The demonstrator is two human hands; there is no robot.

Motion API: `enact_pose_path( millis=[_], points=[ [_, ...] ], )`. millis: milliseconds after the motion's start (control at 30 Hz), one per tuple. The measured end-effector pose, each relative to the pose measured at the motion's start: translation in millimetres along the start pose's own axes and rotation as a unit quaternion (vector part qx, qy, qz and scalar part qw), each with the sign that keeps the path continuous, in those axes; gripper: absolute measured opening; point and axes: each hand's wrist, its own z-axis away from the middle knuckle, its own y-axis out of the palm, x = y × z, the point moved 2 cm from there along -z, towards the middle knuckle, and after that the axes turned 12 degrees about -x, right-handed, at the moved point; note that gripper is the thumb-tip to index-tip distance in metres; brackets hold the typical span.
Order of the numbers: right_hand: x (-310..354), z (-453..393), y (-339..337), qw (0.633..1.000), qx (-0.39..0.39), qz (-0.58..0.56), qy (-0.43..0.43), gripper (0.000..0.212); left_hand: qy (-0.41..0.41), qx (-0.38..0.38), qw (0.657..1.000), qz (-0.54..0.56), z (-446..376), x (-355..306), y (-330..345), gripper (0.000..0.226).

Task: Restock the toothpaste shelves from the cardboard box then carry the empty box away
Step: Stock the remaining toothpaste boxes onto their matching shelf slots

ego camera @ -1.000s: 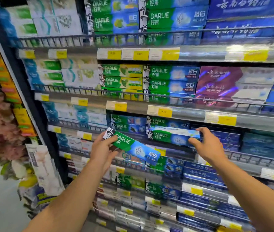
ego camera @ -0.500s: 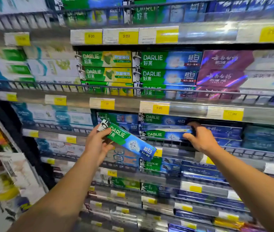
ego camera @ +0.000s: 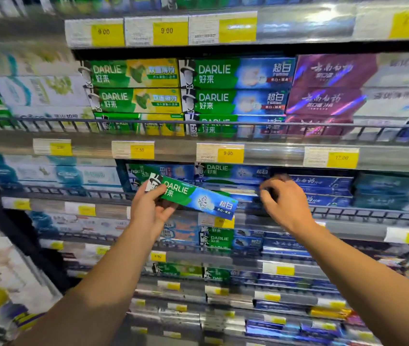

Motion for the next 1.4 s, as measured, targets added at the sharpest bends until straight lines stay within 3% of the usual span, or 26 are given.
enact_pose_path(
  millis=[100,200,267,333,400,467,633,733,933,1400],
  points=[
    [21.6,13.8,-5.0,0.993,-0.009,-0.109,0.039,0.006,-0.019,0.017,0.999,0.045,4.2,8.6,12.3,0.041],
    [31.8,17.4,0.8,0.977,0.056,-0.174,0.109,0.036,-0.032,0.031,0.996,0.071,13.8,16.4,31.5,0.037],
    [26.5,13.6,2.7,0.966,0.035,-0.204,0.156,0.048,-0.012,0.04,0.998,0.051,19.3,17.7,43.0,0.03],
    [18.5,8.6,0.3,0.961,0.012,-0.206,0.182,0.052,0.061,0.047,0.996,-0.044,18.2,13.4,49.8,0.027],
    [11.6,3.8,-3.6,0.965,-0.003,-0.191,0.18,0.053,0.19,0.05,0.953,-0.229,12.1,5.4,52.0,0.036],
    [8.6,0.5,-6.4,0.972,-0.003,-0.167,0.167,0.054,0.285,0.047,0.875,-0.388,3.2,-0.2,51.7,0.049],
    [5.6,-0.7,0.3,0.988,0.008,-0.072,0.14,0.058,0.353,0.051,0.778,-0.517,-11.3,-2.7,53.8,0.038],
    [4.6,4.1,5.5,0.993,0.008,-0.028,0.116,0.059,0.364,0.062,0.746,-0.555,-15.8,1.9,51.6,0.053],
    [0.7,7.8,8.1,0.992,-0.022,-0.02,0.119,0.058,0.376,0.067,0.744,-0.549,-16.4,4.3,48.7,0.05],
    [0.0,3.4,6.2,0.993,0.007,0.023,0.118,0.062,0.391,0.061,0.733,-0.553,-5.4,6.9,51.8,0.052]
  ],
)
